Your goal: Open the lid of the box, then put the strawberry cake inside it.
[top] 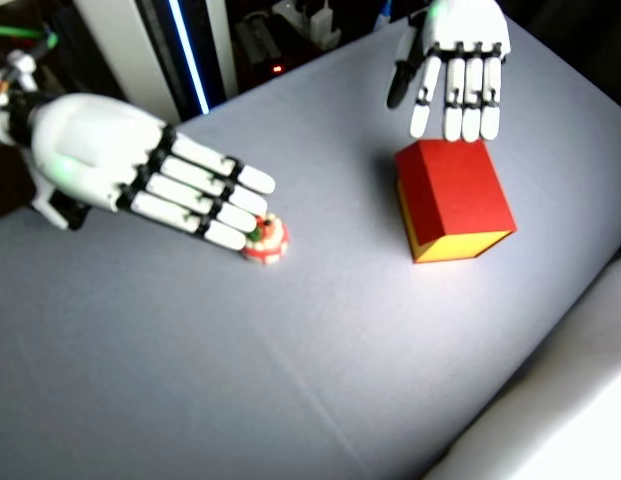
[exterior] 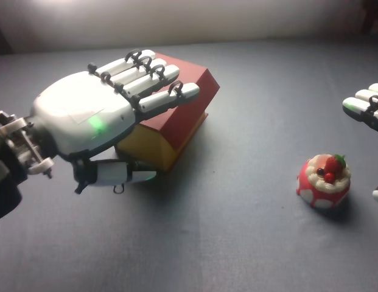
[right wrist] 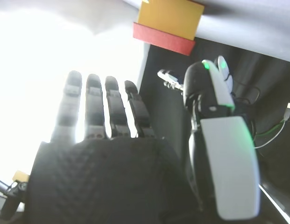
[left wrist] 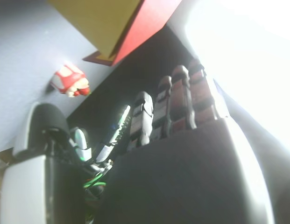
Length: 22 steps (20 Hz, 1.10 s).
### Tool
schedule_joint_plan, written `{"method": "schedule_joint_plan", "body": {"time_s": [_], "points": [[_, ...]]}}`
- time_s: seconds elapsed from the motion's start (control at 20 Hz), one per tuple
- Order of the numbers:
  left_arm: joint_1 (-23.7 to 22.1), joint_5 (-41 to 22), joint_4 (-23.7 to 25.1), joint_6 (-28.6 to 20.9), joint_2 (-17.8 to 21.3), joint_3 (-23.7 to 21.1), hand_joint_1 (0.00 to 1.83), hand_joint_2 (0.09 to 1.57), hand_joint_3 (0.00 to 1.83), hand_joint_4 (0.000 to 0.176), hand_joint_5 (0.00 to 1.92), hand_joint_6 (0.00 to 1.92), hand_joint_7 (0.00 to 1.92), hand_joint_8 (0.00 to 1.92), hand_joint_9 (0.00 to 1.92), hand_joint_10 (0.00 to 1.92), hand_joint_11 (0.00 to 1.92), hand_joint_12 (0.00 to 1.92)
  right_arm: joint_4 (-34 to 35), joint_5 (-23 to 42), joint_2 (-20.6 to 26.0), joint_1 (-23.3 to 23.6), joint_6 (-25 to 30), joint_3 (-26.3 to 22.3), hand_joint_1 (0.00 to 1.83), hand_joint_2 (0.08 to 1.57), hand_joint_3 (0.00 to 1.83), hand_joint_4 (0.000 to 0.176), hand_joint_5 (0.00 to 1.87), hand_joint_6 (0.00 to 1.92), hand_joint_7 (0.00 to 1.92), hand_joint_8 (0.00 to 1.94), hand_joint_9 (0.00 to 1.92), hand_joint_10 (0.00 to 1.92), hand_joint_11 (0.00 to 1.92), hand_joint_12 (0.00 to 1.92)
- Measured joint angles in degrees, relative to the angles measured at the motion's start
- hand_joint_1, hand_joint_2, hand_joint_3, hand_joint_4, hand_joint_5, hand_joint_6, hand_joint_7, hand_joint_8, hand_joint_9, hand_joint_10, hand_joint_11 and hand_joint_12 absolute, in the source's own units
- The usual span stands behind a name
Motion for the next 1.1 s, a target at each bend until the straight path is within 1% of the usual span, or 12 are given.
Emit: {"method": "schedule_joint_plan", "body": {"time_s": [0.05, 0.2, 0.25, 0.35, 0.5, 0.65, 0.75, 0.8, 0.85, 0.95, 1.0, 1.1], "points": [[-0.4, 0.6, -0.8, 0.6, -0.7, 0.4, 0.85, 1.13, 0.0, 0.174, 0.0, 0.0, 0.0, 0.0, 0.0, 0.0, 0.0, 0.0, -0.1, 0.0, 0.0, 0.0, 0.0, 0.0, 0.54, 1.28, 0.01, 0.0, 0.0, 0.0, 0.0, 0.0, 0.0, 0.0, 0.0, 0.0], [-1.7, 2.0, -2.8, 2.6, -2.5, 1.6, 1.05, 1.12, 0.0, 0.153, 0.0, 0.0, 0.0, 0.0, 0.0, 0.0, 0.0, 0.0, -0.3, 0.1, -0.1, 0.0, 0.0, 0.1, 0.58, 1.27, 0.0, 0.0, 0.0, 0.0, 0.0, 0.0, 0.0, 0.0, 0.0, 0.0], [-2.1, 2.5, -3.1, 3.0, -3.2, 2.1, 1.08, 1.13, 0.0, 0.153, 0.0, 0.0, 0.0, 0.0, 0.0, 0.0, 0.0, 0.0, -0.1, 0.2, -0.2, -0.2, 0.1, 0.2, 0.55, 1.27, 0.0, 0.0, 0.0, 0.0, 0.0, 0.0, 0.0, 0.0, 0.0, 0.0], [-3.4, 4.0, -4.4, 3.7, -4.3, 3.4, 1.04, 1.14, 0.0, 0.165, 0.0, 0.0, 0.0, 0.0, 0.0, 0.0, 0.0, 0.0, -0.1, 0.0, -0.5, -0.2, 0.2, 0.4, 0.54, 1.27, 0.0, 0.0, 0.0, 0.0, 0.0, 0.0, 0.0, 0.0, 0.0, 0.0], [-3.6, 5.3, -5.5, 3.8, -5.5, 4.3, 0.99, 1.14, 0.0, 0.131, 0.0, 0.0, 0.0, 0.0, 0.0, 0.0, 0.0, 0.0, -0.1, 0.1, -0.5, -0.2, 0.5, 0.5, 0.51, 1.27, 0.0, 0.0, 0.0, 0.0, 0.0, 0.0, 0.0, 0.0, 0.0, 0.0], [-3.7, 6.4, -5.8, 3.8, -6.2, 4.9, 0.99, 1.14, 0.0, 0.16, 0.0, 0.0, 0.0, 0.0, 0.0, 0.0, 0.0, 0.0, -0.2, 0.0, -0.5, -0.2, 0.5, 0.6, 0.5, 1.28, 0.0, 0.0, 0.0, 0.0, 0.0, 0.0, 0.0, 0.0, 0.0, 0.0], [-3.7, 6.6, -6.1, 3.8, -6.7, 5.0, 1.01, 1.11, 0.0, 0.149, 0.0, 0.0, 0.0, 0.0, 0.0, 0.0, 0.0, 0.0, -0.1, 0.2, -0.5, -0.6, 0.5, 0.7, 0.52, 1.28, 0.0, 0.0, 0.0, 0.0, 0.0, 0.0, 0.0, 0.0, 0.0, 0.0], [-3.8, 6.6, -6.8, 3.8, -7.3, 5.5, 1.03, 1.1, 0.0, 0.123, 0.0, 0.0, 0.0, 0.0, 0.0, 0.0, 0.0, 0.0, 0.1, 0.0, -0.6, -0.6, 0.7, 0.7, 0.54, 1.28, 0.0, 0.0, 0.0, 0.0, 0.0, 0.0, 0.0, 0.0, 0.0, 0.0], [-3.8, 6.6, -6.9, 3.8, -7.4, 5.5, 1.03, 1.1, 0.0, 0.123, 0.0, 0.0, 0.0, 0.0, 0.0, 0.0, 0.0, 0.0, 0.1, 0.0, -0.6, -0.6, 0.6, 0.7, 0.54, 1.28, 0.0, 0.0, 0.0, 0.0, 0.0, 0.0, 0.0, 0.0, 0.0, 0.0], [-4.0, 6.5, -7.3, 3.8, -7.9, 6.0, 0.98, 1.11, 0.0, 0.114, 0.0, 0.0, 0.0, 0.0, 0.0, 0.0, 0.0, 0.0, 0.1, 0.0, -0.6, -0.6, 0.7, 0.7, 0.55, 1.28, 0.0, 0.0, 0.0, 0.0, 0.0, 0.0, 0.0, 0.0, 0.0, 0.0], [-4.0, 6.4, -7.7, 3.8, -8.2, 6.1, 0.96, 1.11, 0.0, 0.109, 0.0, 0.0, 0.0, 0.0, 0.0, 0.0, 0.0, 0.0, 0.1, 0.0, -0.6, -0.6, 0.7, 0.7, 0.52, 1.29, 0.0, 0.0, 0.0, 0.0, 0.0, 0.0, 0.0, 0.0, 0.0, 0.0], [-4.0, 6.1, -8.7, 3.8, -8.7, 6.5, 0.96, 1.13, 0.0, 0.107, 0.0, 0.0, 0.0, 0.0, 0.0, 0.0, 0.0, 0.0, 0.1, 0.0, -0.6, -0.6, 0.7, 0.7, 0.55, 1.28, 0.0, 0.0, 0.0, 0.0, 0.0, 0.0, 0.0, 0.0, 0.0, 0.0]]}}
